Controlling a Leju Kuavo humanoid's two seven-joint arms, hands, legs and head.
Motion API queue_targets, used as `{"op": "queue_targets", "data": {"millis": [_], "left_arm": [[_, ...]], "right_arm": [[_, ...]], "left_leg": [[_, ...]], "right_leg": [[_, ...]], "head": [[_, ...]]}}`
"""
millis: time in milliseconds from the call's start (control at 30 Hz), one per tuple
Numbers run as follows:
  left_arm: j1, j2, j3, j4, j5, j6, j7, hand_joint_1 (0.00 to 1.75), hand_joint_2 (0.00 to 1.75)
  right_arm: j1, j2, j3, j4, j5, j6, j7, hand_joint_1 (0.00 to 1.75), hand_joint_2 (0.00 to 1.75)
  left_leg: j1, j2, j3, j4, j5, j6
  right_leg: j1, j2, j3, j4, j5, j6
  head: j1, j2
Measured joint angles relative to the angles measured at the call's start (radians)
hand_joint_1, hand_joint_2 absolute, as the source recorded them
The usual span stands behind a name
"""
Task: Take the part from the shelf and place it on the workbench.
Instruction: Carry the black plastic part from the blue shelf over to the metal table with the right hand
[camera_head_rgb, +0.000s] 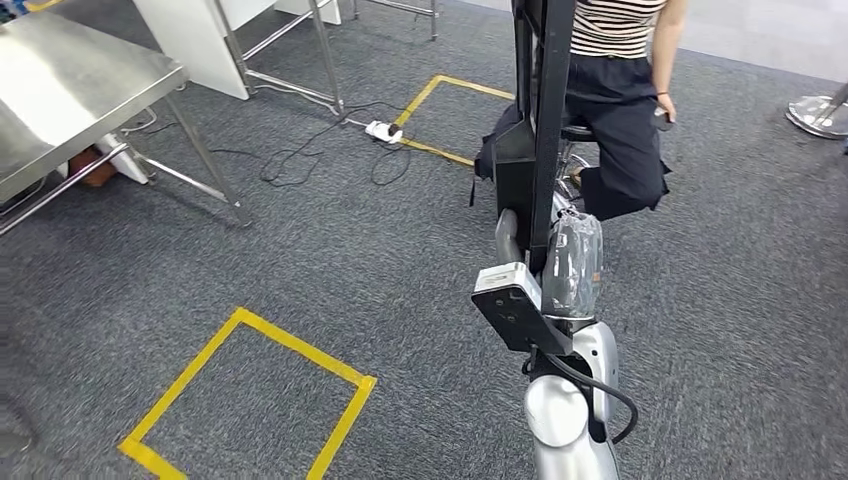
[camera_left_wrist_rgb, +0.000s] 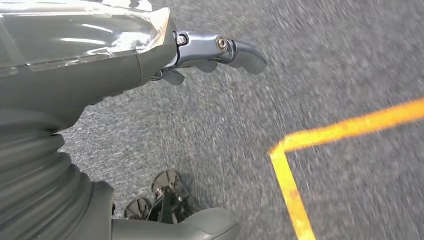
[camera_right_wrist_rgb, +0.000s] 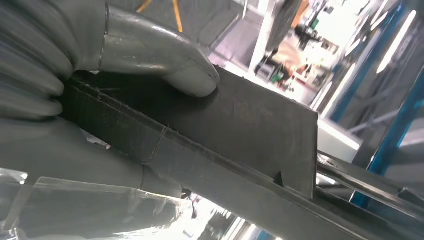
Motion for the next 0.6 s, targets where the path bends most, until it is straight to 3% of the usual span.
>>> {"op": "queue_targets", "data": {"millis": [33, 100, 167, 200, 267, 333, 400, 467, 500, 533, 600], "left_arm": [[0.000, 0.000, 0.000, 0.000, 0.000, 0.006, -0.001, 0.00, 1.75], [-0.001, 0.002, 0.001, 0.000, 0.000, 0.003, -0.009, 0.00, 1.75], [-0.003, 0.004, 0.000, 0.000, -0.003, -0.033, -0.021, 0.00, 1.75], [-0.002, 0.005, 0.000, -0.001, -0.005, -0.058, -0.027, 0.00, 1.75], [0.002, 0.007, 0.000, -0.001, -0.013, -0.108, -0.040, 0.00, 1.75], [0.005, 0.011, -0.003, -0.001, -0.027, -0.152, -0.052, 0.00, 1.75], [0.005, 0.016, -0.013, -0.001, -0.050, -0.190, -0.057, 0.00, 1.75], [0.008, 0.021, -0.027, -0.001, -0.077, -0.221, -0.058, 0.00, 1.75], [0.010, 0.024, -0.035, -0.001, -0.090, -0.236, -0.058, 0.00, 1.75], [0.013, 0.027, -0.043, -0.001, -0.103, -0.251, -0.059, 0.00, 1.75], [0.017, 0.034, -0.063, -0.001, -0.130, -0.280, -0.060, 0.00, 1.75]], "right_arm": [[0.000, 0.000, 0.000, -0.002, -0.002, 0.002, 0.003, 1.75, 1.75], [-0.003, 0.002, 0.001, -0.008, -0.003, 0.003, 0.013, 1.75, 1.75], [-0.015, 0.002, 0.000, -0.013, 0.003, -0.005, 0.023, 1.75, 1.75], [-0.026, 0.000, -0.001, -0.012, 0.003, -0.015, 0.027, 1.75, 1.75], [-0.065, -0.014, -0.004, 0.000, -0.011, -0.039, 0.032, 1.75, 1.75], [-0.118, -0.038, -0.011, 0.023, -0.039, -0.064, 0.035, 1.75, 1.75], [-0.158, -0.069, -0.026, 0.049, -0.058, -0.083, 0.037, 1.75, 1.75], [-0.175, -0.100, -0.046, 0.074, -0.064, -0.099, 0.040, 1.75, 1.75], [-0.177, -0.114, -0.056, 0.083, -0.064, -0.107, 0.041, 1.75, 1.75], [-0.176, -0.127, -0.067, 0.087, -0.065, -0.116, 0.042, 1.75, 1.75], [-0.167, -0.156, -0.090, 0.083, -0.065, -0.134, 0.042, 1.75, 1.75]], "left_leg": [[0.000, 0.006, 0.026, -0.047, 0.028, 0.002], [-0.006, 0.043, 0.104, -0.189, 0.085, 0.010], [-0.015, 0.069, 0.144, -0.268, 0.105, 0.020], [-0.020, 0.066, 0.144, -0.276, 0.104, 0.024], [-0.018, 0.046, 0.143, -0.283, 0.111, 0.034], [-0.011, 0.027, 0.147, -0.293, 0.121, 0.048], [-0.007, 0.003, 0.147, -0.296, 0.127, 0.055], [-0.007, -0.026, 0.145, -0.295, 0.128, 0.056], [-0.006, -0.041, 0.145, -0.295, 0.129, 0.056], [-0.005, -0.055, 0.146, -0.293, 0.129, 0.055], [-0.004, -0.083, 0.144, -0.287, 0.128, 0.049]], "right_leg": [[0.001, -0.011, 0.001, 0.000, -0.001, -0.001], [0.006, -0.028, 0.002, 0.001, -0.003, 0.000], [0.013, -0.043, 0.002, 0.002, -0.006, 0.005], [0.016, -0.052, 0.002, 0.001, -0.006, 0.008], [0.014, -0.059, 0.001, 0.003, -0.009, 0.017], [0.010, -0.020, -0.022, 0.050, -0.032, 0.022], [0.006, 0.028, -0.084, 0.178, -0.084, 0.021], [0.001, 0.039, -0.141, 0.292, -0.117, 0.027], [-0.002, 0.041, -0.145, 0.296, -0.111, 0.035], [-0.006, 0.043, -0.129, 0.258, -0.090, 0.045], [-0.016, 0.070, -0.065, 0.115, -0.033, 0.064]], "head": [[0.000, 0.000], [0.000, 0.000], [0.001, 0.000], [0.002, 0.000], [0.003, 0.000], [0.005, 0.000], [0.007, 0.000], [0.008, 0.000], [0.008, 0.000], [0.008, 0.000], [0.009, 0.000]]}}
